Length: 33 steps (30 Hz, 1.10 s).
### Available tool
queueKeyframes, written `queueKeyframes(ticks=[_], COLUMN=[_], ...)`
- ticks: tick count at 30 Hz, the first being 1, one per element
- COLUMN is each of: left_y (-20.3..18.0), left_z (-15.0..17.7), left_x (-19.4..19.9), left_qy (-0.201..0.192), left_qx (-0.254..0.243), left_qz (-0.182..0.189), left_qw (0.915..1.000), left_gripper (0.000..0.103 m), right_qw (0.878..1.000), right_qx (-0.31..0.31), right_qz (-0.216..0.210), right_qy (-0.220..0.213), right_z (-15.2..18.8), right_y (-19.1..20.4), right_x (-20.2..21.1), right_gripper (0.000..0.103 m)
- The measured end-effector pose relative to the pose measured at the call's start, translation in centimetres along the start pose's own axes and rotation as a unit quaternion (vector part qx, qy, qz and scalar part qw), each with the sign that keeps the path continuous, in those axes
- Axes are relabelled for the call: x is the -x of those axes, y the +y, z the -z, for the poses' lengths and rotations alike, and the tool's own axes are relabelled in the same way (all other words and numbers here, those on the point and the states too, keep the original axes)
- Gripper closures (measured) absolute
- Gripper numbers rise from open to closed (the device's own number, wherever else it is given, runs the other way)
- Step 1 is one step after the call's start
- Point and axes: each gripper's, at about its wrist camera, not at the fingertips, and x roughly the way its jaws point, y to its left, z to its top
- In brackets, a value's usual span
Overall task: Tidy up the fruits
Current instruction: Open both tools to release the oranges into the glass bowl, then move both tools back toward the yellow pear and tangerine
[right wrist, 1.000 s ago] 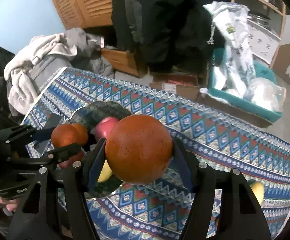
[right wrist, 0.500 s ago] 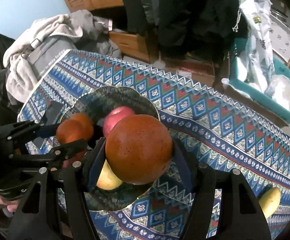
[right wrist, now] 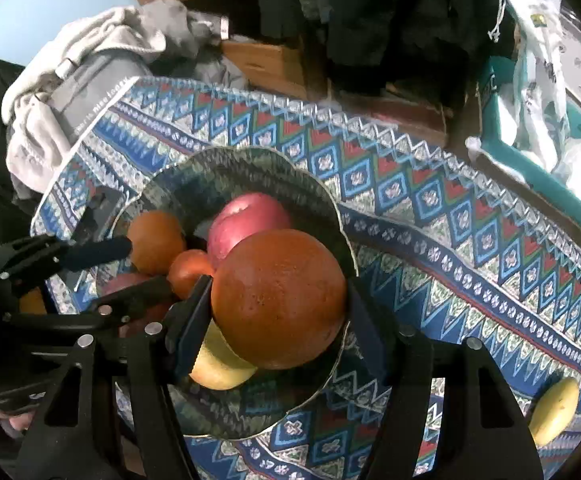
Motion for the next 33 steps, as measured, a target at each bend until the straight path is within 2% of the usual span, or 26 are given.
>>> queueKeyframes(ticks=[7,9,12,16,21,25,33], left_y=[-0.4,-0.6,-1.0,-1.6,-2.9,-4.5,-7.0], left_z=[0.1,0.1,0.1,0.0,-0.1,-0.1,-0.4], left_x=[1.0,1.5,2.7,3.8,4.8,5.3,6.3], left_qy=[-0.003,-0.008,-0.022,-0.031,-0.042,-0.046,-0.055], left_qx=[-0.003,-0.006,-0.010,-0.015,-0.027,-0.046,-0.067], left_qz=[0.000,0.000,0.003,0.007,0.011,0.012,0.014], left_qw=[1.0000,0.9999,0.9997,0.9994,0.9987,0.9978,0.9961], left_gripper=[0.047,0.041,0.038,0.037,0.032,0.031,0.031], right_qw=[0.999,0.999,0.999,0.998,0.998,0.996,0.994], right_qx=[-0.011,-0.013,-0.014,-0.006,-0.003,0.001,-0.014], right_qz=[-0.016,-0.016,-0.014,0.009,0.029,0.054,0.079], right_qy=[-0.031,-0.038,-0.046,-0.054,-0.062,-0.069,-0.077], right_z=[-0.7,-0.8,-0.8,-0.4,0.3,1.0,2.9], right_y=[-0.1,-0.2,-0.3,-0.5,-1.0,-1.6,-3.9], right_x=[2.2,2.8,3.8,5.0,6.8,8.4,10.9], right_gripper=[0.035,0.035,0.034,0.032,0.032,0.028,0.028])
